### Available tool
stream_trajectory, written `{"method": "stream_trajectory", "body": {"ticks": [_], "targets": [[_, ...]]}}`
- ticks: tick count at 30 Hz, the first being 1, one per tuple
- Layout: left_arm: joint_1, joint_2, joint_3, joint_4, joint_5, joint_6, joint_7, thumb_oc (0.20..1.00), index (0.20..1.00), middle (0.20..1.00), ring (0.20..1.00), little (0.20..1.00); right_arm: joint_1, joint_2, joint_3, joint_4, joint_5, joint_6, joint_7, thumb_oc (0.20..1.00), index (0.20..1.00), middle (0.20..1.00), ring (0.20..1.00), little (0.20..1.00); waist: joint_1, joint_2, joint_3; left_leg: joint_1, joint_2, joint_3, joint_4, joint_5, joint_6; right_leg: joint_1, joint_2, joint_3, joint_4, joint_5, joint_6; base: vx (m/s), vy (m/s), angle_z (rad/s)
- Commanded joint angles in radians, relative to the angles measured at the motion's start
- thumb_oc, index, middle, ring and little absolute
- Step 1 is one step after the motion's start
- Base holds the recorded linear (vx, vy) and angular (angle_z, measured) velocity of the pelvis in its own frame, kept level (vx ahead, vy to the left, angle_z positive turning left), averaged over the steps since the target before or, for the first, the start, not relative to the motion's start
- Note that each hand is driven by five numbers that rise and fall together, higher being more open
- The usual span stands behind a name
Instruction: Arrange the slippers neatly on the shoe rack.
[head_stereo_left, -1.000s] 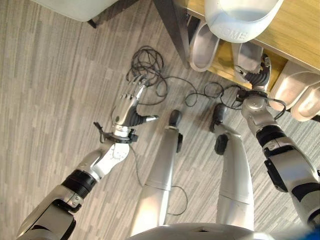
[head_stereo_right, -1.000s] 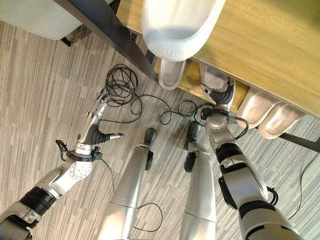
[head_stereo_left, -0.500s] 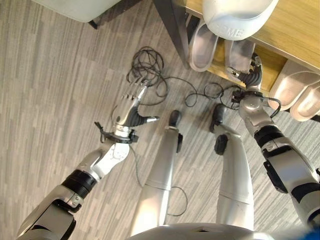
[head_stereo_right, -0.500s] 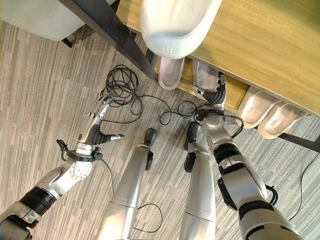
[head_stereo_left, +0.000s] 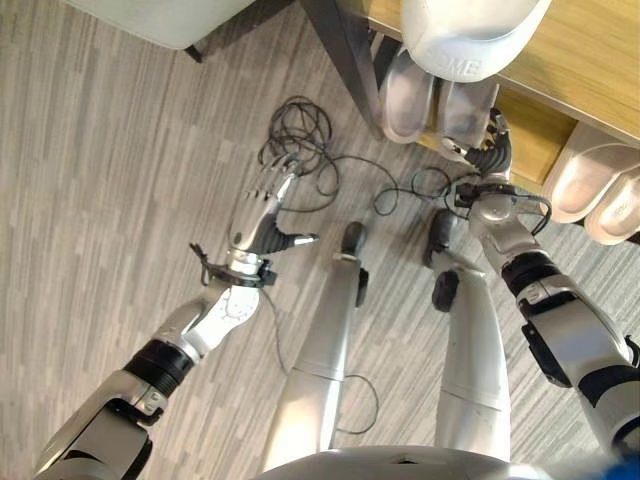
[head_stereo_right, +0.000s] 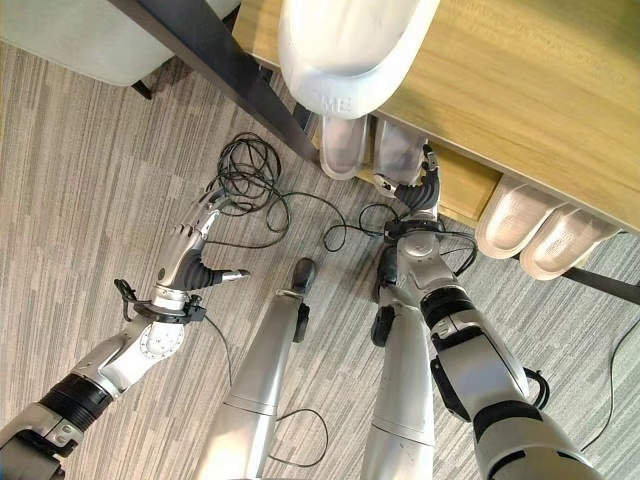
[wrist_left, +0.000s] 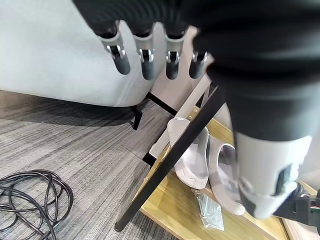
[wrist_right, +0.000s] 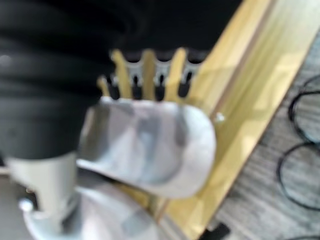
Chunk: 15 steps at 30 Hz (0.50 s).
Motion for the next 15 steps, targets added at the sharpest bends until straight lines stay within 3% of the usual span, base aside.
{"method": "stream_trajectory", "body": {"ticks": [1, 15], "targets": [[0.029, 0.022, 0.026, -0.052, -0.023, -0.004, 0.003, 1.0, 1.0, 1.0, 1.0, 1.0, -0.007, 0.046, 0.025, -0.053, -0.018, -0.018, 0.025, 1.0, 1.0, 1.0, 1.0, 1.0, -0.005, -0.005, 0.015, -0.027, 0.048, -0.012, -0.157, 0.07, 0.006, 0.069, -0.018, 0.044, 0.017, -0.115, 0.094, 0.0, 0.0, 0.0], [0.037, 0.012, 0.025, -0.039, -0.027, -0.003, 0.008, 1.0, 1.0, 1.0, 1.0, 1.0, 0.034, 0.051, -0.023, -0.046, -0.014, -0.032, -0.01, 1.0, 1.0, 1.0, 1.0, 1.0, -0.011, -0.004, 0.014, -0.023, 0.048, -0.011, -0.158, 0.068, 0.008, 0.073, -0.018, 0.048, 0.015, -0.115, 0.094, 0.0, 0.0, 0.0]]}}
